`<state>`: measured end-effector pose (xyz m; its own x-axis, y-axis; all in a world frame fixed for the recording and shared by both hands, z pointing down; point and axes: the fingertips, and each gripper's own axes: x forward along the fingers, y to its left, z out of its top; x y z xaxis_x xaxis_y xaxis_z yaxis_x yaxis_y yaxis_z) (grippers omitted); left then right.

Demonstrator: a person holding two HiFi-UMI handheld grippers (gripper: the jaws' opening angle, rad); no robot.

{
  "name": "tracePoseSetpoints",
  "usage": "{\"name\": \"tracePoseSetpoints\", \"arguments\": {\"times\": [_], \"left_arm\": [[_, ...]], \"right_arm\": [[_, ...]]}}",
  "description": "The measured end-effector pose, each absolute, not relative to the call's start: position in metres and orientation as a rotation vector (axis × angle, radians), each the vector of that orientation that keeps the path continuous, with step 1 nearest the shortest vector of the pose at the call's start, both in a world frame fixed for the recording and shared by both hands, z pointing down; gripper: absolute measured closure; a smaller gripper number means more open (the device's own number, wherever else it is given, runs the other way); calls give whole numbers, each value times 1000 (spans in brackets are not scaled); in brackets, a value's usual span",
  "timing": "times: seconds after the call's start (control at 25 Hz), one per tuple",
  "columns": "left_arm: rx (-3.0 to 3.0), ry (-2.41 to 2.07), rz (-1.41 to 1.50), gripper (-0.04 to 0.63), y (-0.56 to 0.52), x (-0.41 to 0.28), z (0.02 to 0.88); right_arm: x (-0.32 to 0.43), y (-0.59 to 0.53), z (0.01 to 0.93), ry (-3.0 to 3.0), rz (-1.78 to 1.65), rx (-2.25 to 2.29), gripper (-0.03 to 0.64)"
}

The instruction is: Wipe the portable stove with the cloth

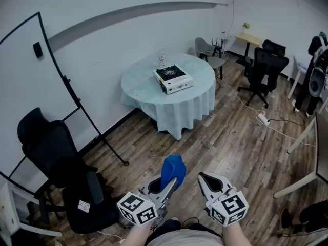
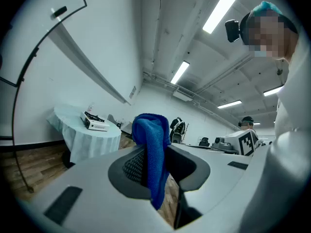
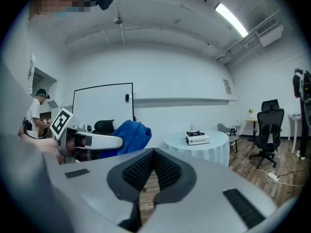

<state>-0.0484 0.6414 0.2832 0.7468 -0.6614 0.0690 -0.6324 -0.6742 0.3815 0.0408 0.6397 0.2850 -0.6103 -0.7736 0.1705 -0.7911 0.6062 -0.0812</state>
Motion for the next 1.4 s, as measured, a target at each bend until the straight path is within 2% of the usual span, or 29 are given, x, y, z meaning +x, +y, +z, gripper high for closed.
{"name": "tracePoseSetpoints", "arguments": {"times": [1.08, 1.4], "left_arm": [[2595, -968, -108, 489, 593, -105, 291], [2585, -990, -88, 489, 541, -101, 299]], "right_arm": [[-14, 602, 292, -2662, 254, 1433, 594], [-20, 547, 303, -2670, 278, 1384, 594]]}}
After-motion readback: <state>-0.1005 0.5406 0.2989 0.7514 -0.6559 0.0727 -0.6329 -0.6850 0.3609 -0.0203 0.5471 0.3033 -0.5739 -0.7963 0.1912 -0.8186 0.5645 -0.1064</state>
